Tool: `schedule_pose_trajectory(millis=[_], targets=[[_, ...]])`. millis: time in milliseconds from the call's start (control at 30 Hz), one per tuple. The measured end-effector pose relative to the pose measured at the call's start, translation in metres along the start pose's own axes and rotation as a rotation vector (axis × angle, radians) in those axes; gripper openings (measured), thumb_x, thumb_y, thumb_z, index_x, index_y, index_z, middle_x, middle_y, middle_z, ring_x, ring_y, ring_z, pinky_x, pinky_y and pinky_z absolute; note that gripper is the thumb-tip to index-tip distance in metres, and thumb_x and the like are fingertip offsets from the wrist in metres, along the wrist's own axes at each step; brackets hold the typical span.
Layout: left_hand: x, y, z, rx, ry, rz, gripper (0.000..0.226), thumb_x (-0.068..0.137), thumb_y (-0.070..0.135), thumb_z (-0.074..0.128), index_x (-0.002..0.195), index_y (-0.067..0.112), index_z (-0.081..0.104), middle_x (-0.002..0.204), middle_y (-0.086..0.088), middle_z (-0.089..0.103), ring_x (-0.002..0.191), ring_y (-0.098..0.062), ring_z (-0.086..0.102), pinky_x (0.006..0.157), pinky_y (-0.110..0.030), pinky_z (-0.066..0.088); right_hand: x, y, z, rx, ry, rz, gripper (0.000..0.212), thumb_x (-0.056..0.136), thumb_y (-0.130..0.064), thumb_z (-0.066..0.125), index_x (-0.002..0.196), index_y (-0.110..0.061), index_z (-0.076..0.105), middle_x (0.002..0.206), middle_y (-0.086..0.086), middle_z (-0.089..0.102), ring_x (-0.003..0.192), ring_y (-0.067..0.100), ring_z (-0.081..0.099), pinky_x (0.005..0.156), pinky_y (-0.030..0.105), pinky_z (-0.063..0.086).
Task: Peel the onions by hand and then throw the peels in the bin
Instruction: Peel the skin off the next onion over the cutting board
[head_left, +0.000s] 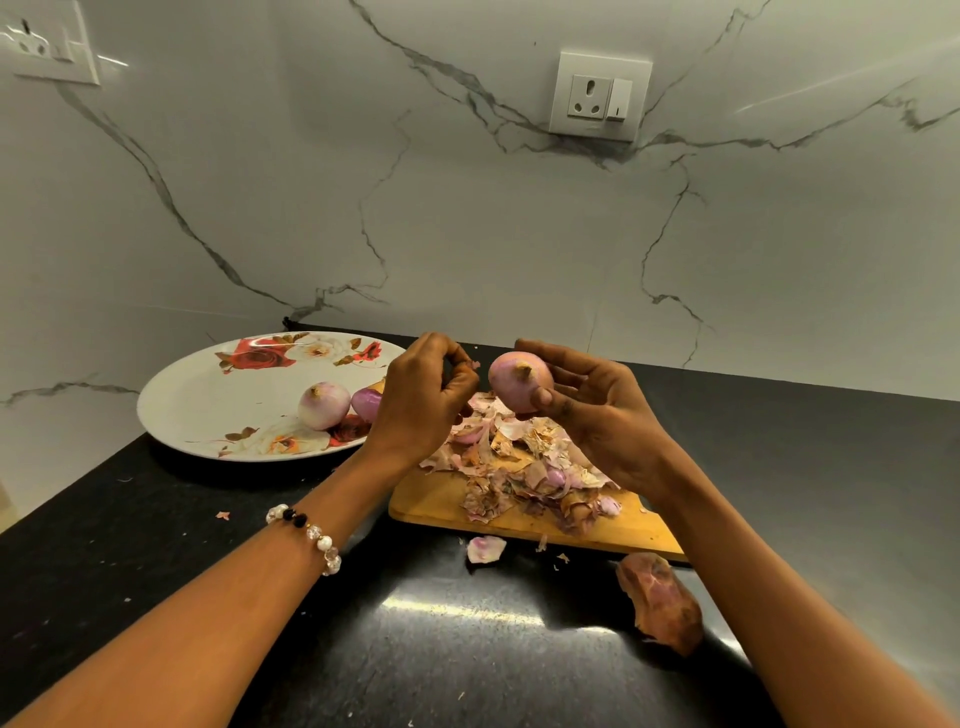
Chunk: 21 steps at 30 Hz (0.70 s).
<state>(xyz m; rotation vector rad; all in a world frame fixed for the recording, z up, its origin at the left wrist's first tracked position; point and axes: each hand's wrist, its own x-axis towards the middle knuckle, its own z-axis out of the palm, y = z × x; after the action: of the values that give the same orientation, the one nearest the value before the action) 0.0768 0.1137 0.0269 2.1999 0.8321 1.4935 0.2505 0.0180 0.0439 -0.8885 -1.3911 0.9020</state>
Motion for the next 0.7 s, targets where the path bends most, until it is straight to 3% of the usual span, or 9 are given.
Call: schedule_pose_trajectory(millis=[200, 300, 400, 533, 700], targets=[[-0.002, 0.007, -0.004, -0.156, -0.013, -0.106, 0.018, 0.090, 0.004, 0.061, 0.104, 0.015, 0.062, 0.091, -0.001, 0.067, 0.067, -0.012, 0.069, 0.058, -0.025, 0.058, 0.002, 0.000, -0.006, 0.154, -0.034, 0.015, 0.060, 0.071, -0.017, 0.078, 0.127, -0.005, 0.060, 0.131, 0.021, 0.058, 0.121, 0.035, 0.057, 0.087, 0.034, 0.055], [-0.002, 0.014, -0.007, -0.358, -0.104, -0.160, 0.020, 0.092, 0.007, 0.059, 0.111, 0.009, 0.066, 0.092, -0.006, 0.072, 0.071, -0.014, 0.072, 0.064, -0.029, 0.060, 0.002, 0.002, -0.008, 0.139, -0.028, 0.030, 0.066, 0.068, -0.019, 0.083, 0.128, -0.004, 0.060, 0.131, 0.023, 0.057, 0.121, 0.036, 0.057, 0.089, 0.033, 0.054], [-0.004, 0.018, -0.008, -0.497, -0.212, -0.207, 0.028, 0.089, 0.012, 0.062, 0.116, 0.011, 0.064, 0.096, -0.008, 0.072, 0.074, -0.022, 0.073, 0.065, -0.033, 0.060, 0.002, 0.002, -0.009, 0.095, -0.006, 0.033, 0.051, 0.076, -0.006, 0.074, 0.125, -0.006, 0.060, 0.130, 0.022, 0.057, 0.122, 0.036, 0.056, 0.091, 0.033, 0.054], [-0.004, 0.020, -0.009, -0.494, -0.270, -0.199, 0.025, 0.084, 0.011, 0.066, 0.109, 0.016, 0.066, 0.092, -0.006, 0.072, 0.075, -0.021, 0.073, 0.065, -0.031, 0.060, 0.001, 0.004, -0.011, -0.007, -0.026, 0.042, 0.047, 0.078, -0.001, 0.066, 0.124, -0.009, 0.061, 0.127, 0.017, 0.061, 0.119, 0.032, 0.059, 0.096, 0.039, 0.052], [-0.005, 0.017, -0.010, -0.465, -0.268, -0.208, 0.025, 0.084, 0.003, 0.067, 0.108, 0.008, 0.068, 0.091, -0.008, 0.072, 0.076, -0.020, 0.073, 0.065, -0.031, 0.060, 0.001, 0.007, -0.011, -0.068, -0.039, 0.059, 0.045, 0.084, 0.005, 0.063, 0.125, -0.011, 0.062, 0.127, 0.015, 0.062, 0.119, 0.031, 0.059, 0.098, 0.042, 0.051]])
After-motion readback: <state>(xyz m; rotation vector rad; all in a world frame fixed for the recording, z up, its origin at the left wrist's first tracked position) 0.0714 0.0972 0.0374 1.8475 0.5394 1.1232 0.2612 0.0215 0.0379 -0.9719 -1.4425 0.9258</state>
